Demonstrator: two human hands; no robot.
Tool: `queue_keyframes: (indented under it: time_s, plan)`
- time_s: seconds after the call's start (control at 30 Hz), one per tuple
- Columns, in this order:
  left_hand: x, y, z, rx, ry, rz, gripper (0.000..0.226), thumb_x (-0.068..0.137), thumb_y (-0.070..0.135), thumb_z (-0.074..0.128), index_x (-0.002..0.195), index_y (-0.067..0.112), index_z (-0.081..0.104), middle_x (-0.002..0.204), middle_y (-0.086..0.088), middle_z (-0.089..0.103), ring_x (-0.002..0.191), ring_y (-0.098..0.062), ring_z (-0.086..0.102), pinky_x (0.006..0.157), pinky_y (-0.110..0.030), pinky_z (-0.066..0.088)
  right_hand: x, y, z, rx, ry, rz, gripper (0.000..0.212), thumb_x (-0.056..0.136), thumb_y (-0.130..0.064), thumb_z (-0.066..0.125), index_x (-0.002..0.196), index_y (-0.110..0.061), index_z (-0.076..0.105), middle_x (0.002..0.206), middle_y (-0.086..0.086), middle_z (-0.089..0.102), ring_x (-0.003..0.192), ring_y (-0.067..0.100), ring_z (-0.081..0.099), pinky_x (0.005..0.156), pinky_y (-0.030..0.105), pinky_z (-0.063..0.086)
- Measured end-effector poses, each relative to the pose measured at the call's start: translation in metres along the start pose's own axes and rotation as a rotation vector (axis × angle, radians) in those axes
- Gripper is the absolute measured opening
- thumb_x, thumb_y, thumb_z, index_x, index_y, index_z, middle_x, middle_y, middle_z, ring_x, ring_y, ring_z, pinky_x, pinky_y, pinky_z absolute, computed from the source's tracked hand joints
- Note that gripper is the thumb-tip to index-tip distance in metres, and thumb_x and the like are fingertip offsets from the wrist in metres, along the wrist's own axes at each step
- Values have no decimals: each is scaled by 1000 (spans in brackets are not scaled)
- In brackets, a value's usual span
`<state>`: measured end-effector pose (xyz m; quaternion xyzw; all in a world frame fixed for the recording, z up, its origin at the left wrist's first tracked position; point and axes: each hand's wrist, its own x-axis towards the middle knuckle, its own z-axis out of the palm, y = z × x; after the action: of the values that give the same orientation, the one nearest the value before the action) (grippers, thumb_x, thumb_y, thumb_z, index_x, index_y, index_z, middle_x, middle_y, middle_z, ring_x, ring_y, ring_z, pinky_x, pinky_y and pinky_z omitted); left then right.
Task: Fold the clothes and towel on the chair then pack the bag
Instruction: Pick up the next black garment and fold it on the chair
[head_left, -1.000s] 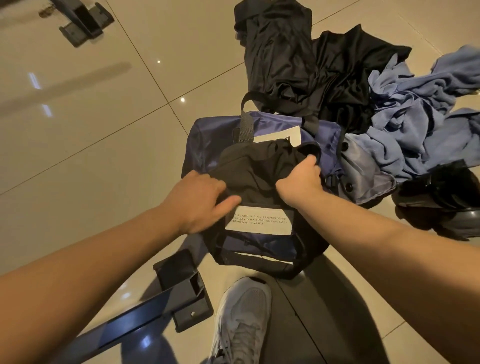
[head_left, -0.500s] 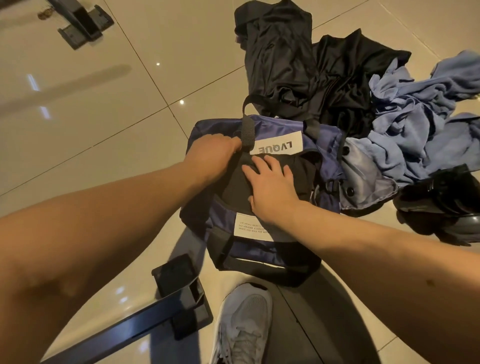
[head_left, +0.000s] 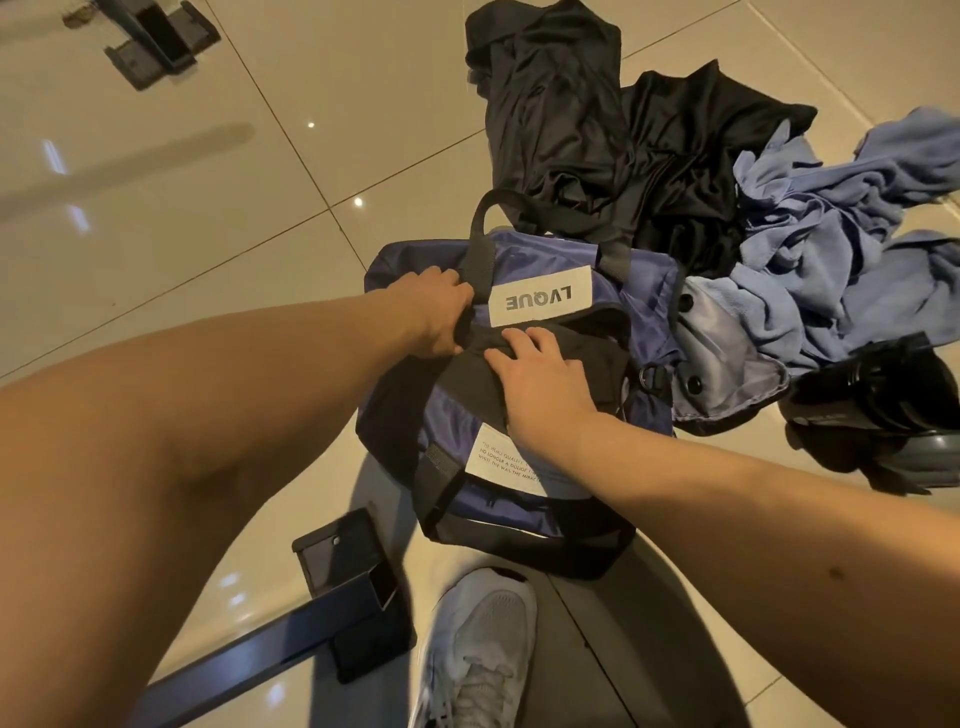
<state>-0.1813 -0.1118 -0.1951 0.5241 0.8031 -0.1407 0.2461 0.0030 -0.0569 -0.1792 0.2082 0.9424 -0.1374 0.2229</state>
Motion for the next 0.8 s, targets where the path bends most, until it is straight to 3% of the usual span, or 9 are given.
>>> queue_keyframes:
  time_s: [0.17, 0.27, 0.37, 0.53, 0.67, 0.8]
  plan:
    - [6, 9, 12, 91, 84, -33, 56, 98, 38, 64, 146, 19, 41, 144, -12, 48, 129, -33, 48, 107, -47, 43, -1, -2, 3, -45, 12, 8, 83, 85, -18, 77, 154, -24, 31, 162, 6, 18, 148, 35, 13, 105, 57, 41]
    - [3, 10, 12, 85, 116, -30, 42, 103, 31, 57, 143, 19, 47, 136, -12, 53, 122, -30, 52, 96, -43, 47, 1, 0, 6, -68, 44, 1, 79, 84, -18, 77, 151, -24, 36, 157, 8, 24, 143, 36, 20, 101, 54, 45]
    - [-5, 4, 8, -82, 226, -42, 28, 107, 31, 47, 126, 18, 62, 118, -7, 61, 100, -23, 59, 77, -33, 44, 5, 5, 10, -74, 89, -12, 74, 80, -17, 81, 143, -22, 43, 144, 10, 33, 132, 35, 31, 95, 48, 51]
    - [-36, -3, -10, -447, 566, -172, 24, 105, 38, 47, 109, 22, 65, 101, 6, 61, 86, -11, 52, 75, -30, 38, 18, 16, 11, -10, 107, -85, 62, 84, -9, 76, 137, -19, 46, 131, 11, 38, 121, 31, 38, 82, 38, 55]
    - [-46, -5, -8, -534, 648, -241, 28, 104, 42, 49, 114, 24, 68, 107, 6, 67, 86, -8, 53, 75, -28, 38, 33, 14, 2, 65, 244, -175, 42, 91, -3, 66, 131, -13, 57, 122, 10, 47, 113, 28, 43, 85, 44, 53]
    - [-46, -1, -8, -568, 648, -283, 28, 104, 42, 48, 116, 25, 68, 107, 7, 67, 85, -7, 54, 74, -28, 39, 43, 4, -8, 146, 357, -191, 53, 92, -10, 68, 143, -13, 53, 137, 13, 51, 124, 32, 45, 99, 47, 47]
